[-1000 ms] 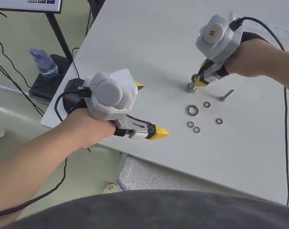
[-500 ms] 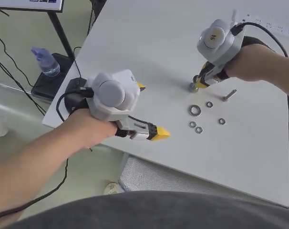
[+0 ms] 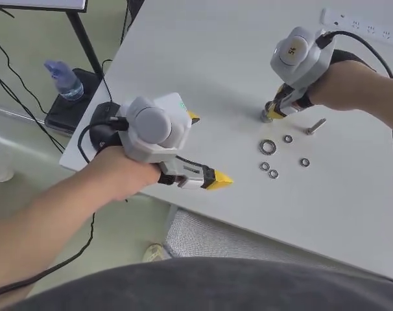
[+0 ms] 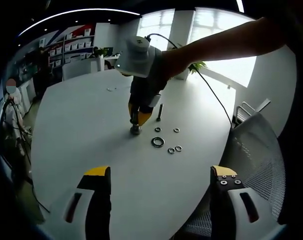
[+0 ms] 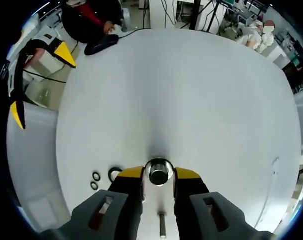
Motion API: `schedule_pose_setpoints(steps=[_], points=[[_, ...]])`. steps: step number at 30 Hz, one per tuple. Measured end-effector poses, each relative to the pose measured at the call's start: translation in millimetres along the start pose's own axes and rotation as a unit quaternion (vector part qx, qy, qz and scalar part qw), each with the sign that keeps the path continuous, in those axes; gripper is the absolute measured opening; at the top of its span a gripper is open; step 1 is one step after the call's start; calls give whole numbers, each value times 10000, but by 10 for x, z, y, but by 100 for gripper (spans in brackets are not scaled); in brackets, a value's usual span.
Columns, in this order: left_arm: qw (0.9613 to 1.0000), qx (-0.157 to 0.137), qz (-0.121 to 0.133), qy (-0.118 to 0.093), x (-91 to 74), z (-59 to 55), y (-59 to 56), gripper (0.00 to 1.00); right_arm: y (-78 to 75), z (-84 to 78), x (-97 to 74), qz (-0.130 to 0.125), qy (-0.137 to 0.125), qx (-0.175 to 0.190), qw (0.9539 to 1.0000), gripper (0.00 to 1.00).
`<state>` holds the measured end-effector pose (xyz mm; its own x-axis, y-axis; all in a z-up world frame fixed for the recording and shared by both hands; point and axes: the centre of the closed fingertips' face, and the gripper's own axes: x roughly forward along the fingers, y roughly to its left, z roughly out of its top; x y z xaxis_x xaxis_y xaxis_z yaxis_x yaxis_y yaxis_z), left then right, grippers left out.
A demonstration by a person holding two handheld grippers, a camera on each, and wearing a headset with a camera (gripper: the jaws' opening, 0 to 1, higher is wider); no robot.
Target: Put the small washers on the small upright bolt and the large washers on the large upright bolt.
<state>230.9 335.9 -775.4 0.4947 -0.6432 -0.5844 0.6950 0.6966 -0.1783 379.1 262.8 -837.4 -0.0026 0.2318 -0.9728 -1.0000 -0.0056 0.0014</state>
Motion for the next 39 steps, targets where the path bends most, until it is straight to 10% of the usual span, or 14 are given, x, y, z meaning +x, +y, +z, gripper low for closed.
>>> schedule_pose_setpoints(steps=[39], points=[[10000, 18, -55, -10, 22, -17, 6, 79, -57, -111, 204, 110, 143, 115, 9998, 23]])
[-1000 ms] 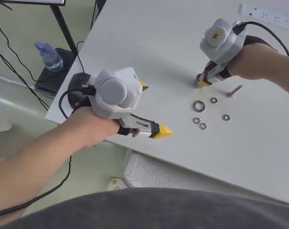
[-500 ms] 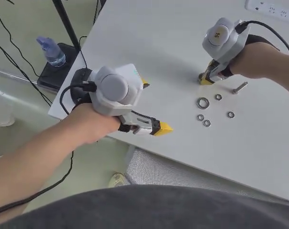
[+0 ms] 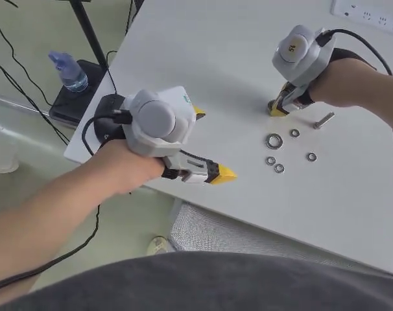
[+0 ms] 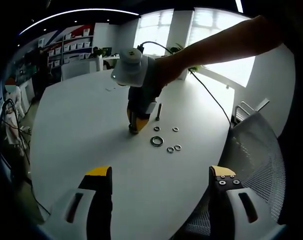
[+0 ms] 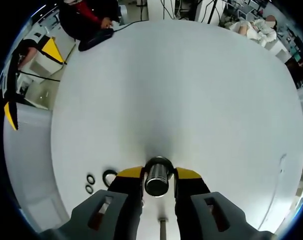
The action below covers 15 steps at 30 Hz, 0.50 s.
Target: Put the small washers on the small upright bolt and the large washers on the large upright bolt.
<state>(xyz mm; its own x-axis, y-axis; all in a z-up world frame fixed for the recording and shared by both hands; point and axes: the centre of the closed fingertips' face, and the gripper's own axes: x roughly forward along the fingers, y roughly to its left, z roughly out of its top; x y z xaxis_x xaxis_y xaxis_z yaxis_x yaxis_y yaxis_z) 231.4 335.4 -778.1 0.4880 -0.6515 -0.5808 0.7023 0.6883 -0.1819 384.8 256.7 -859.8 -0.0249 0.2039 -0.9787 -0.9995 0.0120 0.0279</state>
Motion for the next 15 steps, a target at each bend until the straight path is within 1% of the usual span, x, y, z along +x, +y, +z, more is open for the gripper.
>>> schedule_pose_setpoints(steps=[5, 12, 13, 15], points=[[10000, -9, 0, 29, -9, -22, -4, 79, -25, 0, 22, 12, -10, 61, 10000, 23], [10000, -25, -21, 30, -11, -26, -25, 78, -12, 9, 35, 17, 9, -32, 10000, 24], [10000, -26, -15, 20, -12, -22, -25, 78, -13, 18, 38, 17, -6, -46, 10000, 26], [10000, -22, -11, 9, -15, -16, -25, 78, -22, 51, 34, 6, -106, -48, 9999, 35]])
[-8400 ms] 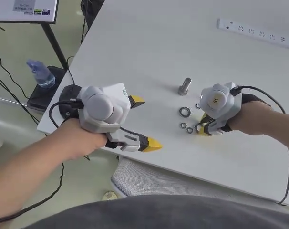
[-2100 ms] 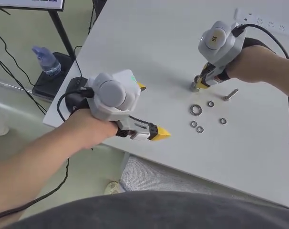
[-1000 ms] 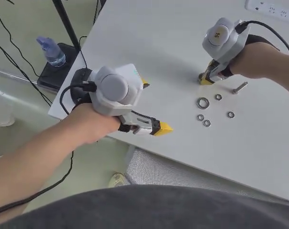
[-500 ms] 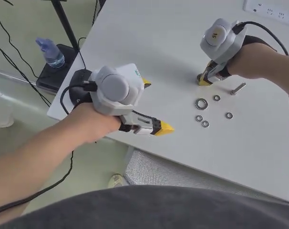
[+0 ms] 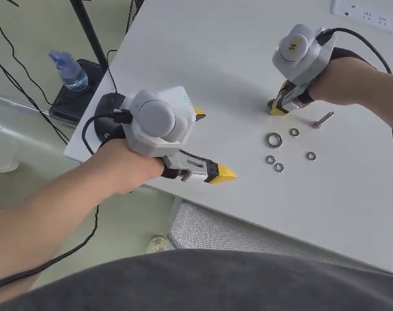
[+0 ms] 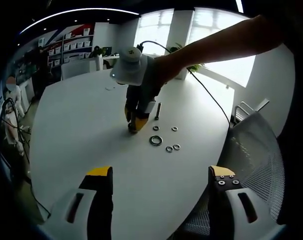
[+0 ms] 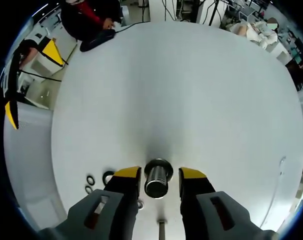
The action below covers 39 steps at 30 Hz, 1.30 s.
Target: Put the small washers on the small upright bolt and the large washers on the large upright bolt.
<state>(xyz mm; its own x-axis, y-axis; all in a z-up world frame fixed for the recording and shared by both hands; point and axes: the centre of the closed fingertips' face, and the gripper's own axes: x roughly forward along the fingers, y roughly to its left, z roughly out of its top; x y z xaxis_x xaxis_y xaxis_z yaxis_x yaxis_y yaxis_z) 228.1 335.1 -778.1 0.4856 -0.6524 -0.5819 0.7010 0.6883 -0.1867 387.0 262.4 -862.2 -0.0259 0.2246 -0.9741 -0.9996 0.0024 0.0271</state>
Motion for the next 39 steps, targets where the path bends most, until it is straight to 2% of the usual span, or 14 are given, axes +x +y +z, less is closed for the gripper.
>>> schedule_pose_setpoints(steps=[2, 12, 20, 28, 32, 39], points=[[10000, 5, 3, -17, -2, 5, -2, 78, 5, 30, -8, 22, -57, 62, 10000, 41], [10000, 3, 29, -22, -12, 14, -18, 78, 8, 31, -26, 7, 13, -43, 10000, 41], [10000, 21, 78, -18, -14, 24, -34, 79, 3, 47, -93, 3, -70, 23, 10000, 41], [9999, 53, 107, -43, -30, 67, -51, 78, -4, 60, -219, -34, -154, 50, 9999, 41], [9998, 71, 162, -93, -47, 103, -44, 79, -9, 100, -314, -34, -324, 171, 9993, 40], [9998, 96, 161, -69, -61, 87, -100, 79, 20, 97, -435, -64, -428, 190, 9989, 40]])
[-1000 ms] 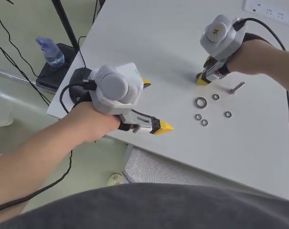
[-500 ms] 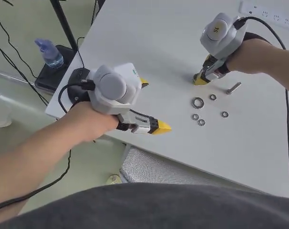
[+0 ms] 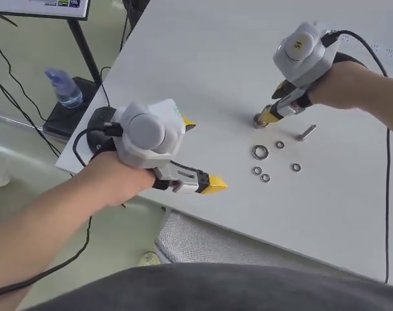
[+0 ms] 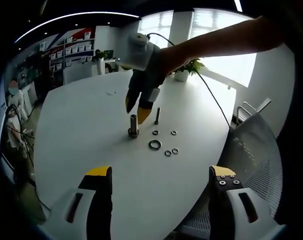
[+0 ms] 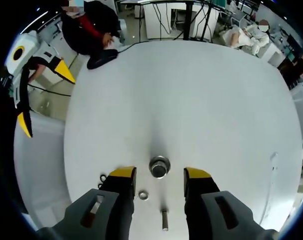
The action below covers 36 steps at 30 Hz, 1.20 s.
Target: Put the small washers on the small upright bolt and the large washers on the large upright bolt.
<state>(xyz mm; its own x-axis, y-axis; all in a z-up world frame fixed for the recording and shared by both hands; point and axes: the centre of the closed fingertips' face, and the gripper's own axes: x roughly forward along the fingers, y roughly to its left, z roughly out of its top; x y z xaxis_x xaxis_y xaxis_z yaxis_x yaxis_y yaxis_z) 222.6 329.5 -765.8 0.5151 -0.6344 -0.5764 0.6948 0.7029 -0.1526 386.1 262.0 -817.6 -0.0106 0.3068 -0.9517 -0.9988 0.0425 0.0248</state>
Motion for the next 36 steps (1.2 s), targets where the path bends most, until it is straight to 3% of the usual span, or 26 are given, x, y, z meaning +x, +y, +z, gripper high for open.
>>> schedule_pose_setpoints(steps=[6, 16, 28, 36], points=[[10000, -6, 40, 43, -26, -39, 7, 78, -16, -3, -93, -54, -64, 16, 10000, 39], [10000, 0, 91, 20, -60, -34, 23, 78, 92, -21, -180, -85, -41, -155, 9998, 39], [10000, 13, 87, 14, -50, -28, -3, 78, 325, 30, -273, -44, -146, -319, 9994, 38], [10000, -13, 96, -4, -52, -20, -23, 78, 454, -58, -287, 54, -49, -427, 9991, 38]])
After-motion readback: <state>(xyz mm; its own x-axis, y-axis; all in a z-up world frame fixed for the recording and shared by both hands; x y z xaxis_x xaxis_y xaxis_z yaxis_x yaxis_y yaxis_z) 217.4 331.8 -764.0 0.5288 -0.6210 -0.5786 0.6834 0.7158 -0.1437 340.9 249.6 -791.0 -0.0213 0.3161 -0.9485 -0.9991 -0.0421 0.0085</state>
